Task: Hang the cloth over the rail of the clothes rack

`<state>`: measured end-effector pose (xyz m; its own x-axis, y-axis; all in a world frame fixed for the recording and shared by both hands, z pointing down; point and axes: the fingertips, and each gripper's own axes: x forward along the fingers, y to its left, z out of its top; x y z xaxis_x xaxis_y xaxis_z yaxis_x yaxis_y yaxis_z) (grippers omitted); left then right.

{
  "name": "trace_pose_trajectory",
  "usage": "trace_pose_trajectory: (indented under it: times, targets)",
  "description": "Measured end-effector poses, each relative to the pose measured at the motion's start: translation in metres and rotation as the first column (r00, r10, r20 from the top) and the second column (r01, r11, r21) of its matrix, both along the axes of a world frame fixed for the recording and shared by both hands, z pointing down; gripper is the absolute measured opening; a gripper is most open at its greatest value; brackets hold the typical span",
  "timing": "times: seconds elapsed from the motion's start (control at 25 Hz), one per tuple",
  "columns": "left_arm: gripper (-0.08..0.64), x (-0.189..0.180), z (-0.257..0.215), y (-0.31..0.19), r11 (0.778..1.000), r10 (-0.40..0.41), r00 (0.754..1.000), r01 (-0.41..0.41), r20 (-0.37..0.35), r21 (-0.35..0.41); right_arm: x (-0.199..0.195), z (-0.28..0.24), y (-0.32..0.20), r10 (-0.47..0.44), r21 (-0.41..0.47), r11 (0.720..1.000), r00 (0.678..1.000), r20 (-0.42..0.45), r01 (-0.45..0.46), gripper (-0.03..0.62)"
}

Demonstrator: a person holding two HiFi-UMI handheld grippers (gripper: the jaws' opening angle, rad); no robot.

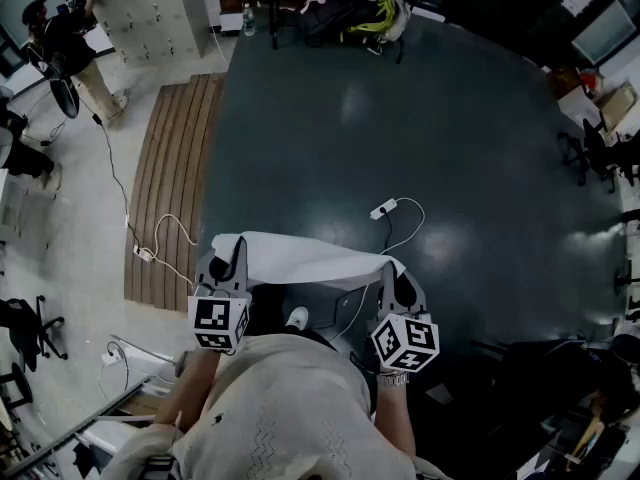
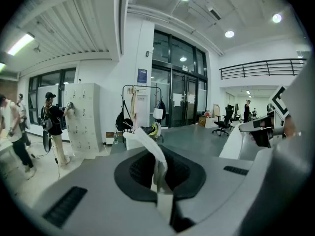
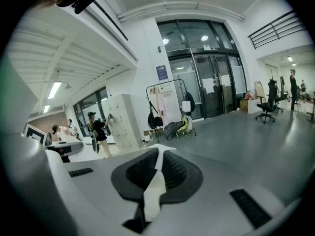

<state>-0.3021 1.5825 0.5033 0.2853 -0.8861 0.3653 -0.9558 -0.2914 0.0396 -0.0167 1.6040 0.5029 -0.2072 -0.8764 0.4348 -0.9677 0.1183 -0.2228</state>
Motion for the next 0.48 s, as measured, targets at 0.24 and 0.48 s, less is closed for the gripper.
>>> trace_pose_trajectory:
  times: [0.24, 0.48]
  targets:
    - [0.014, -0.013, -0.008, -0.095, 0.999, 0.037, 0.999, -0.037, -0.01, 0.039, -0.023, -0.002, -0.084, 0.015, -0.009, 1.0, 1.0, 0.005, -0.015, 0.025]
    - [0.014, -0.037, -0.024, -0.192, 0.994, 0.085, 0.996, -0.082, -0.035, 0.078, -0.055, -0.025, -0.171, 0.037, 0.034, 0.999, 0.999, -0.021, -0.036, 0.025]
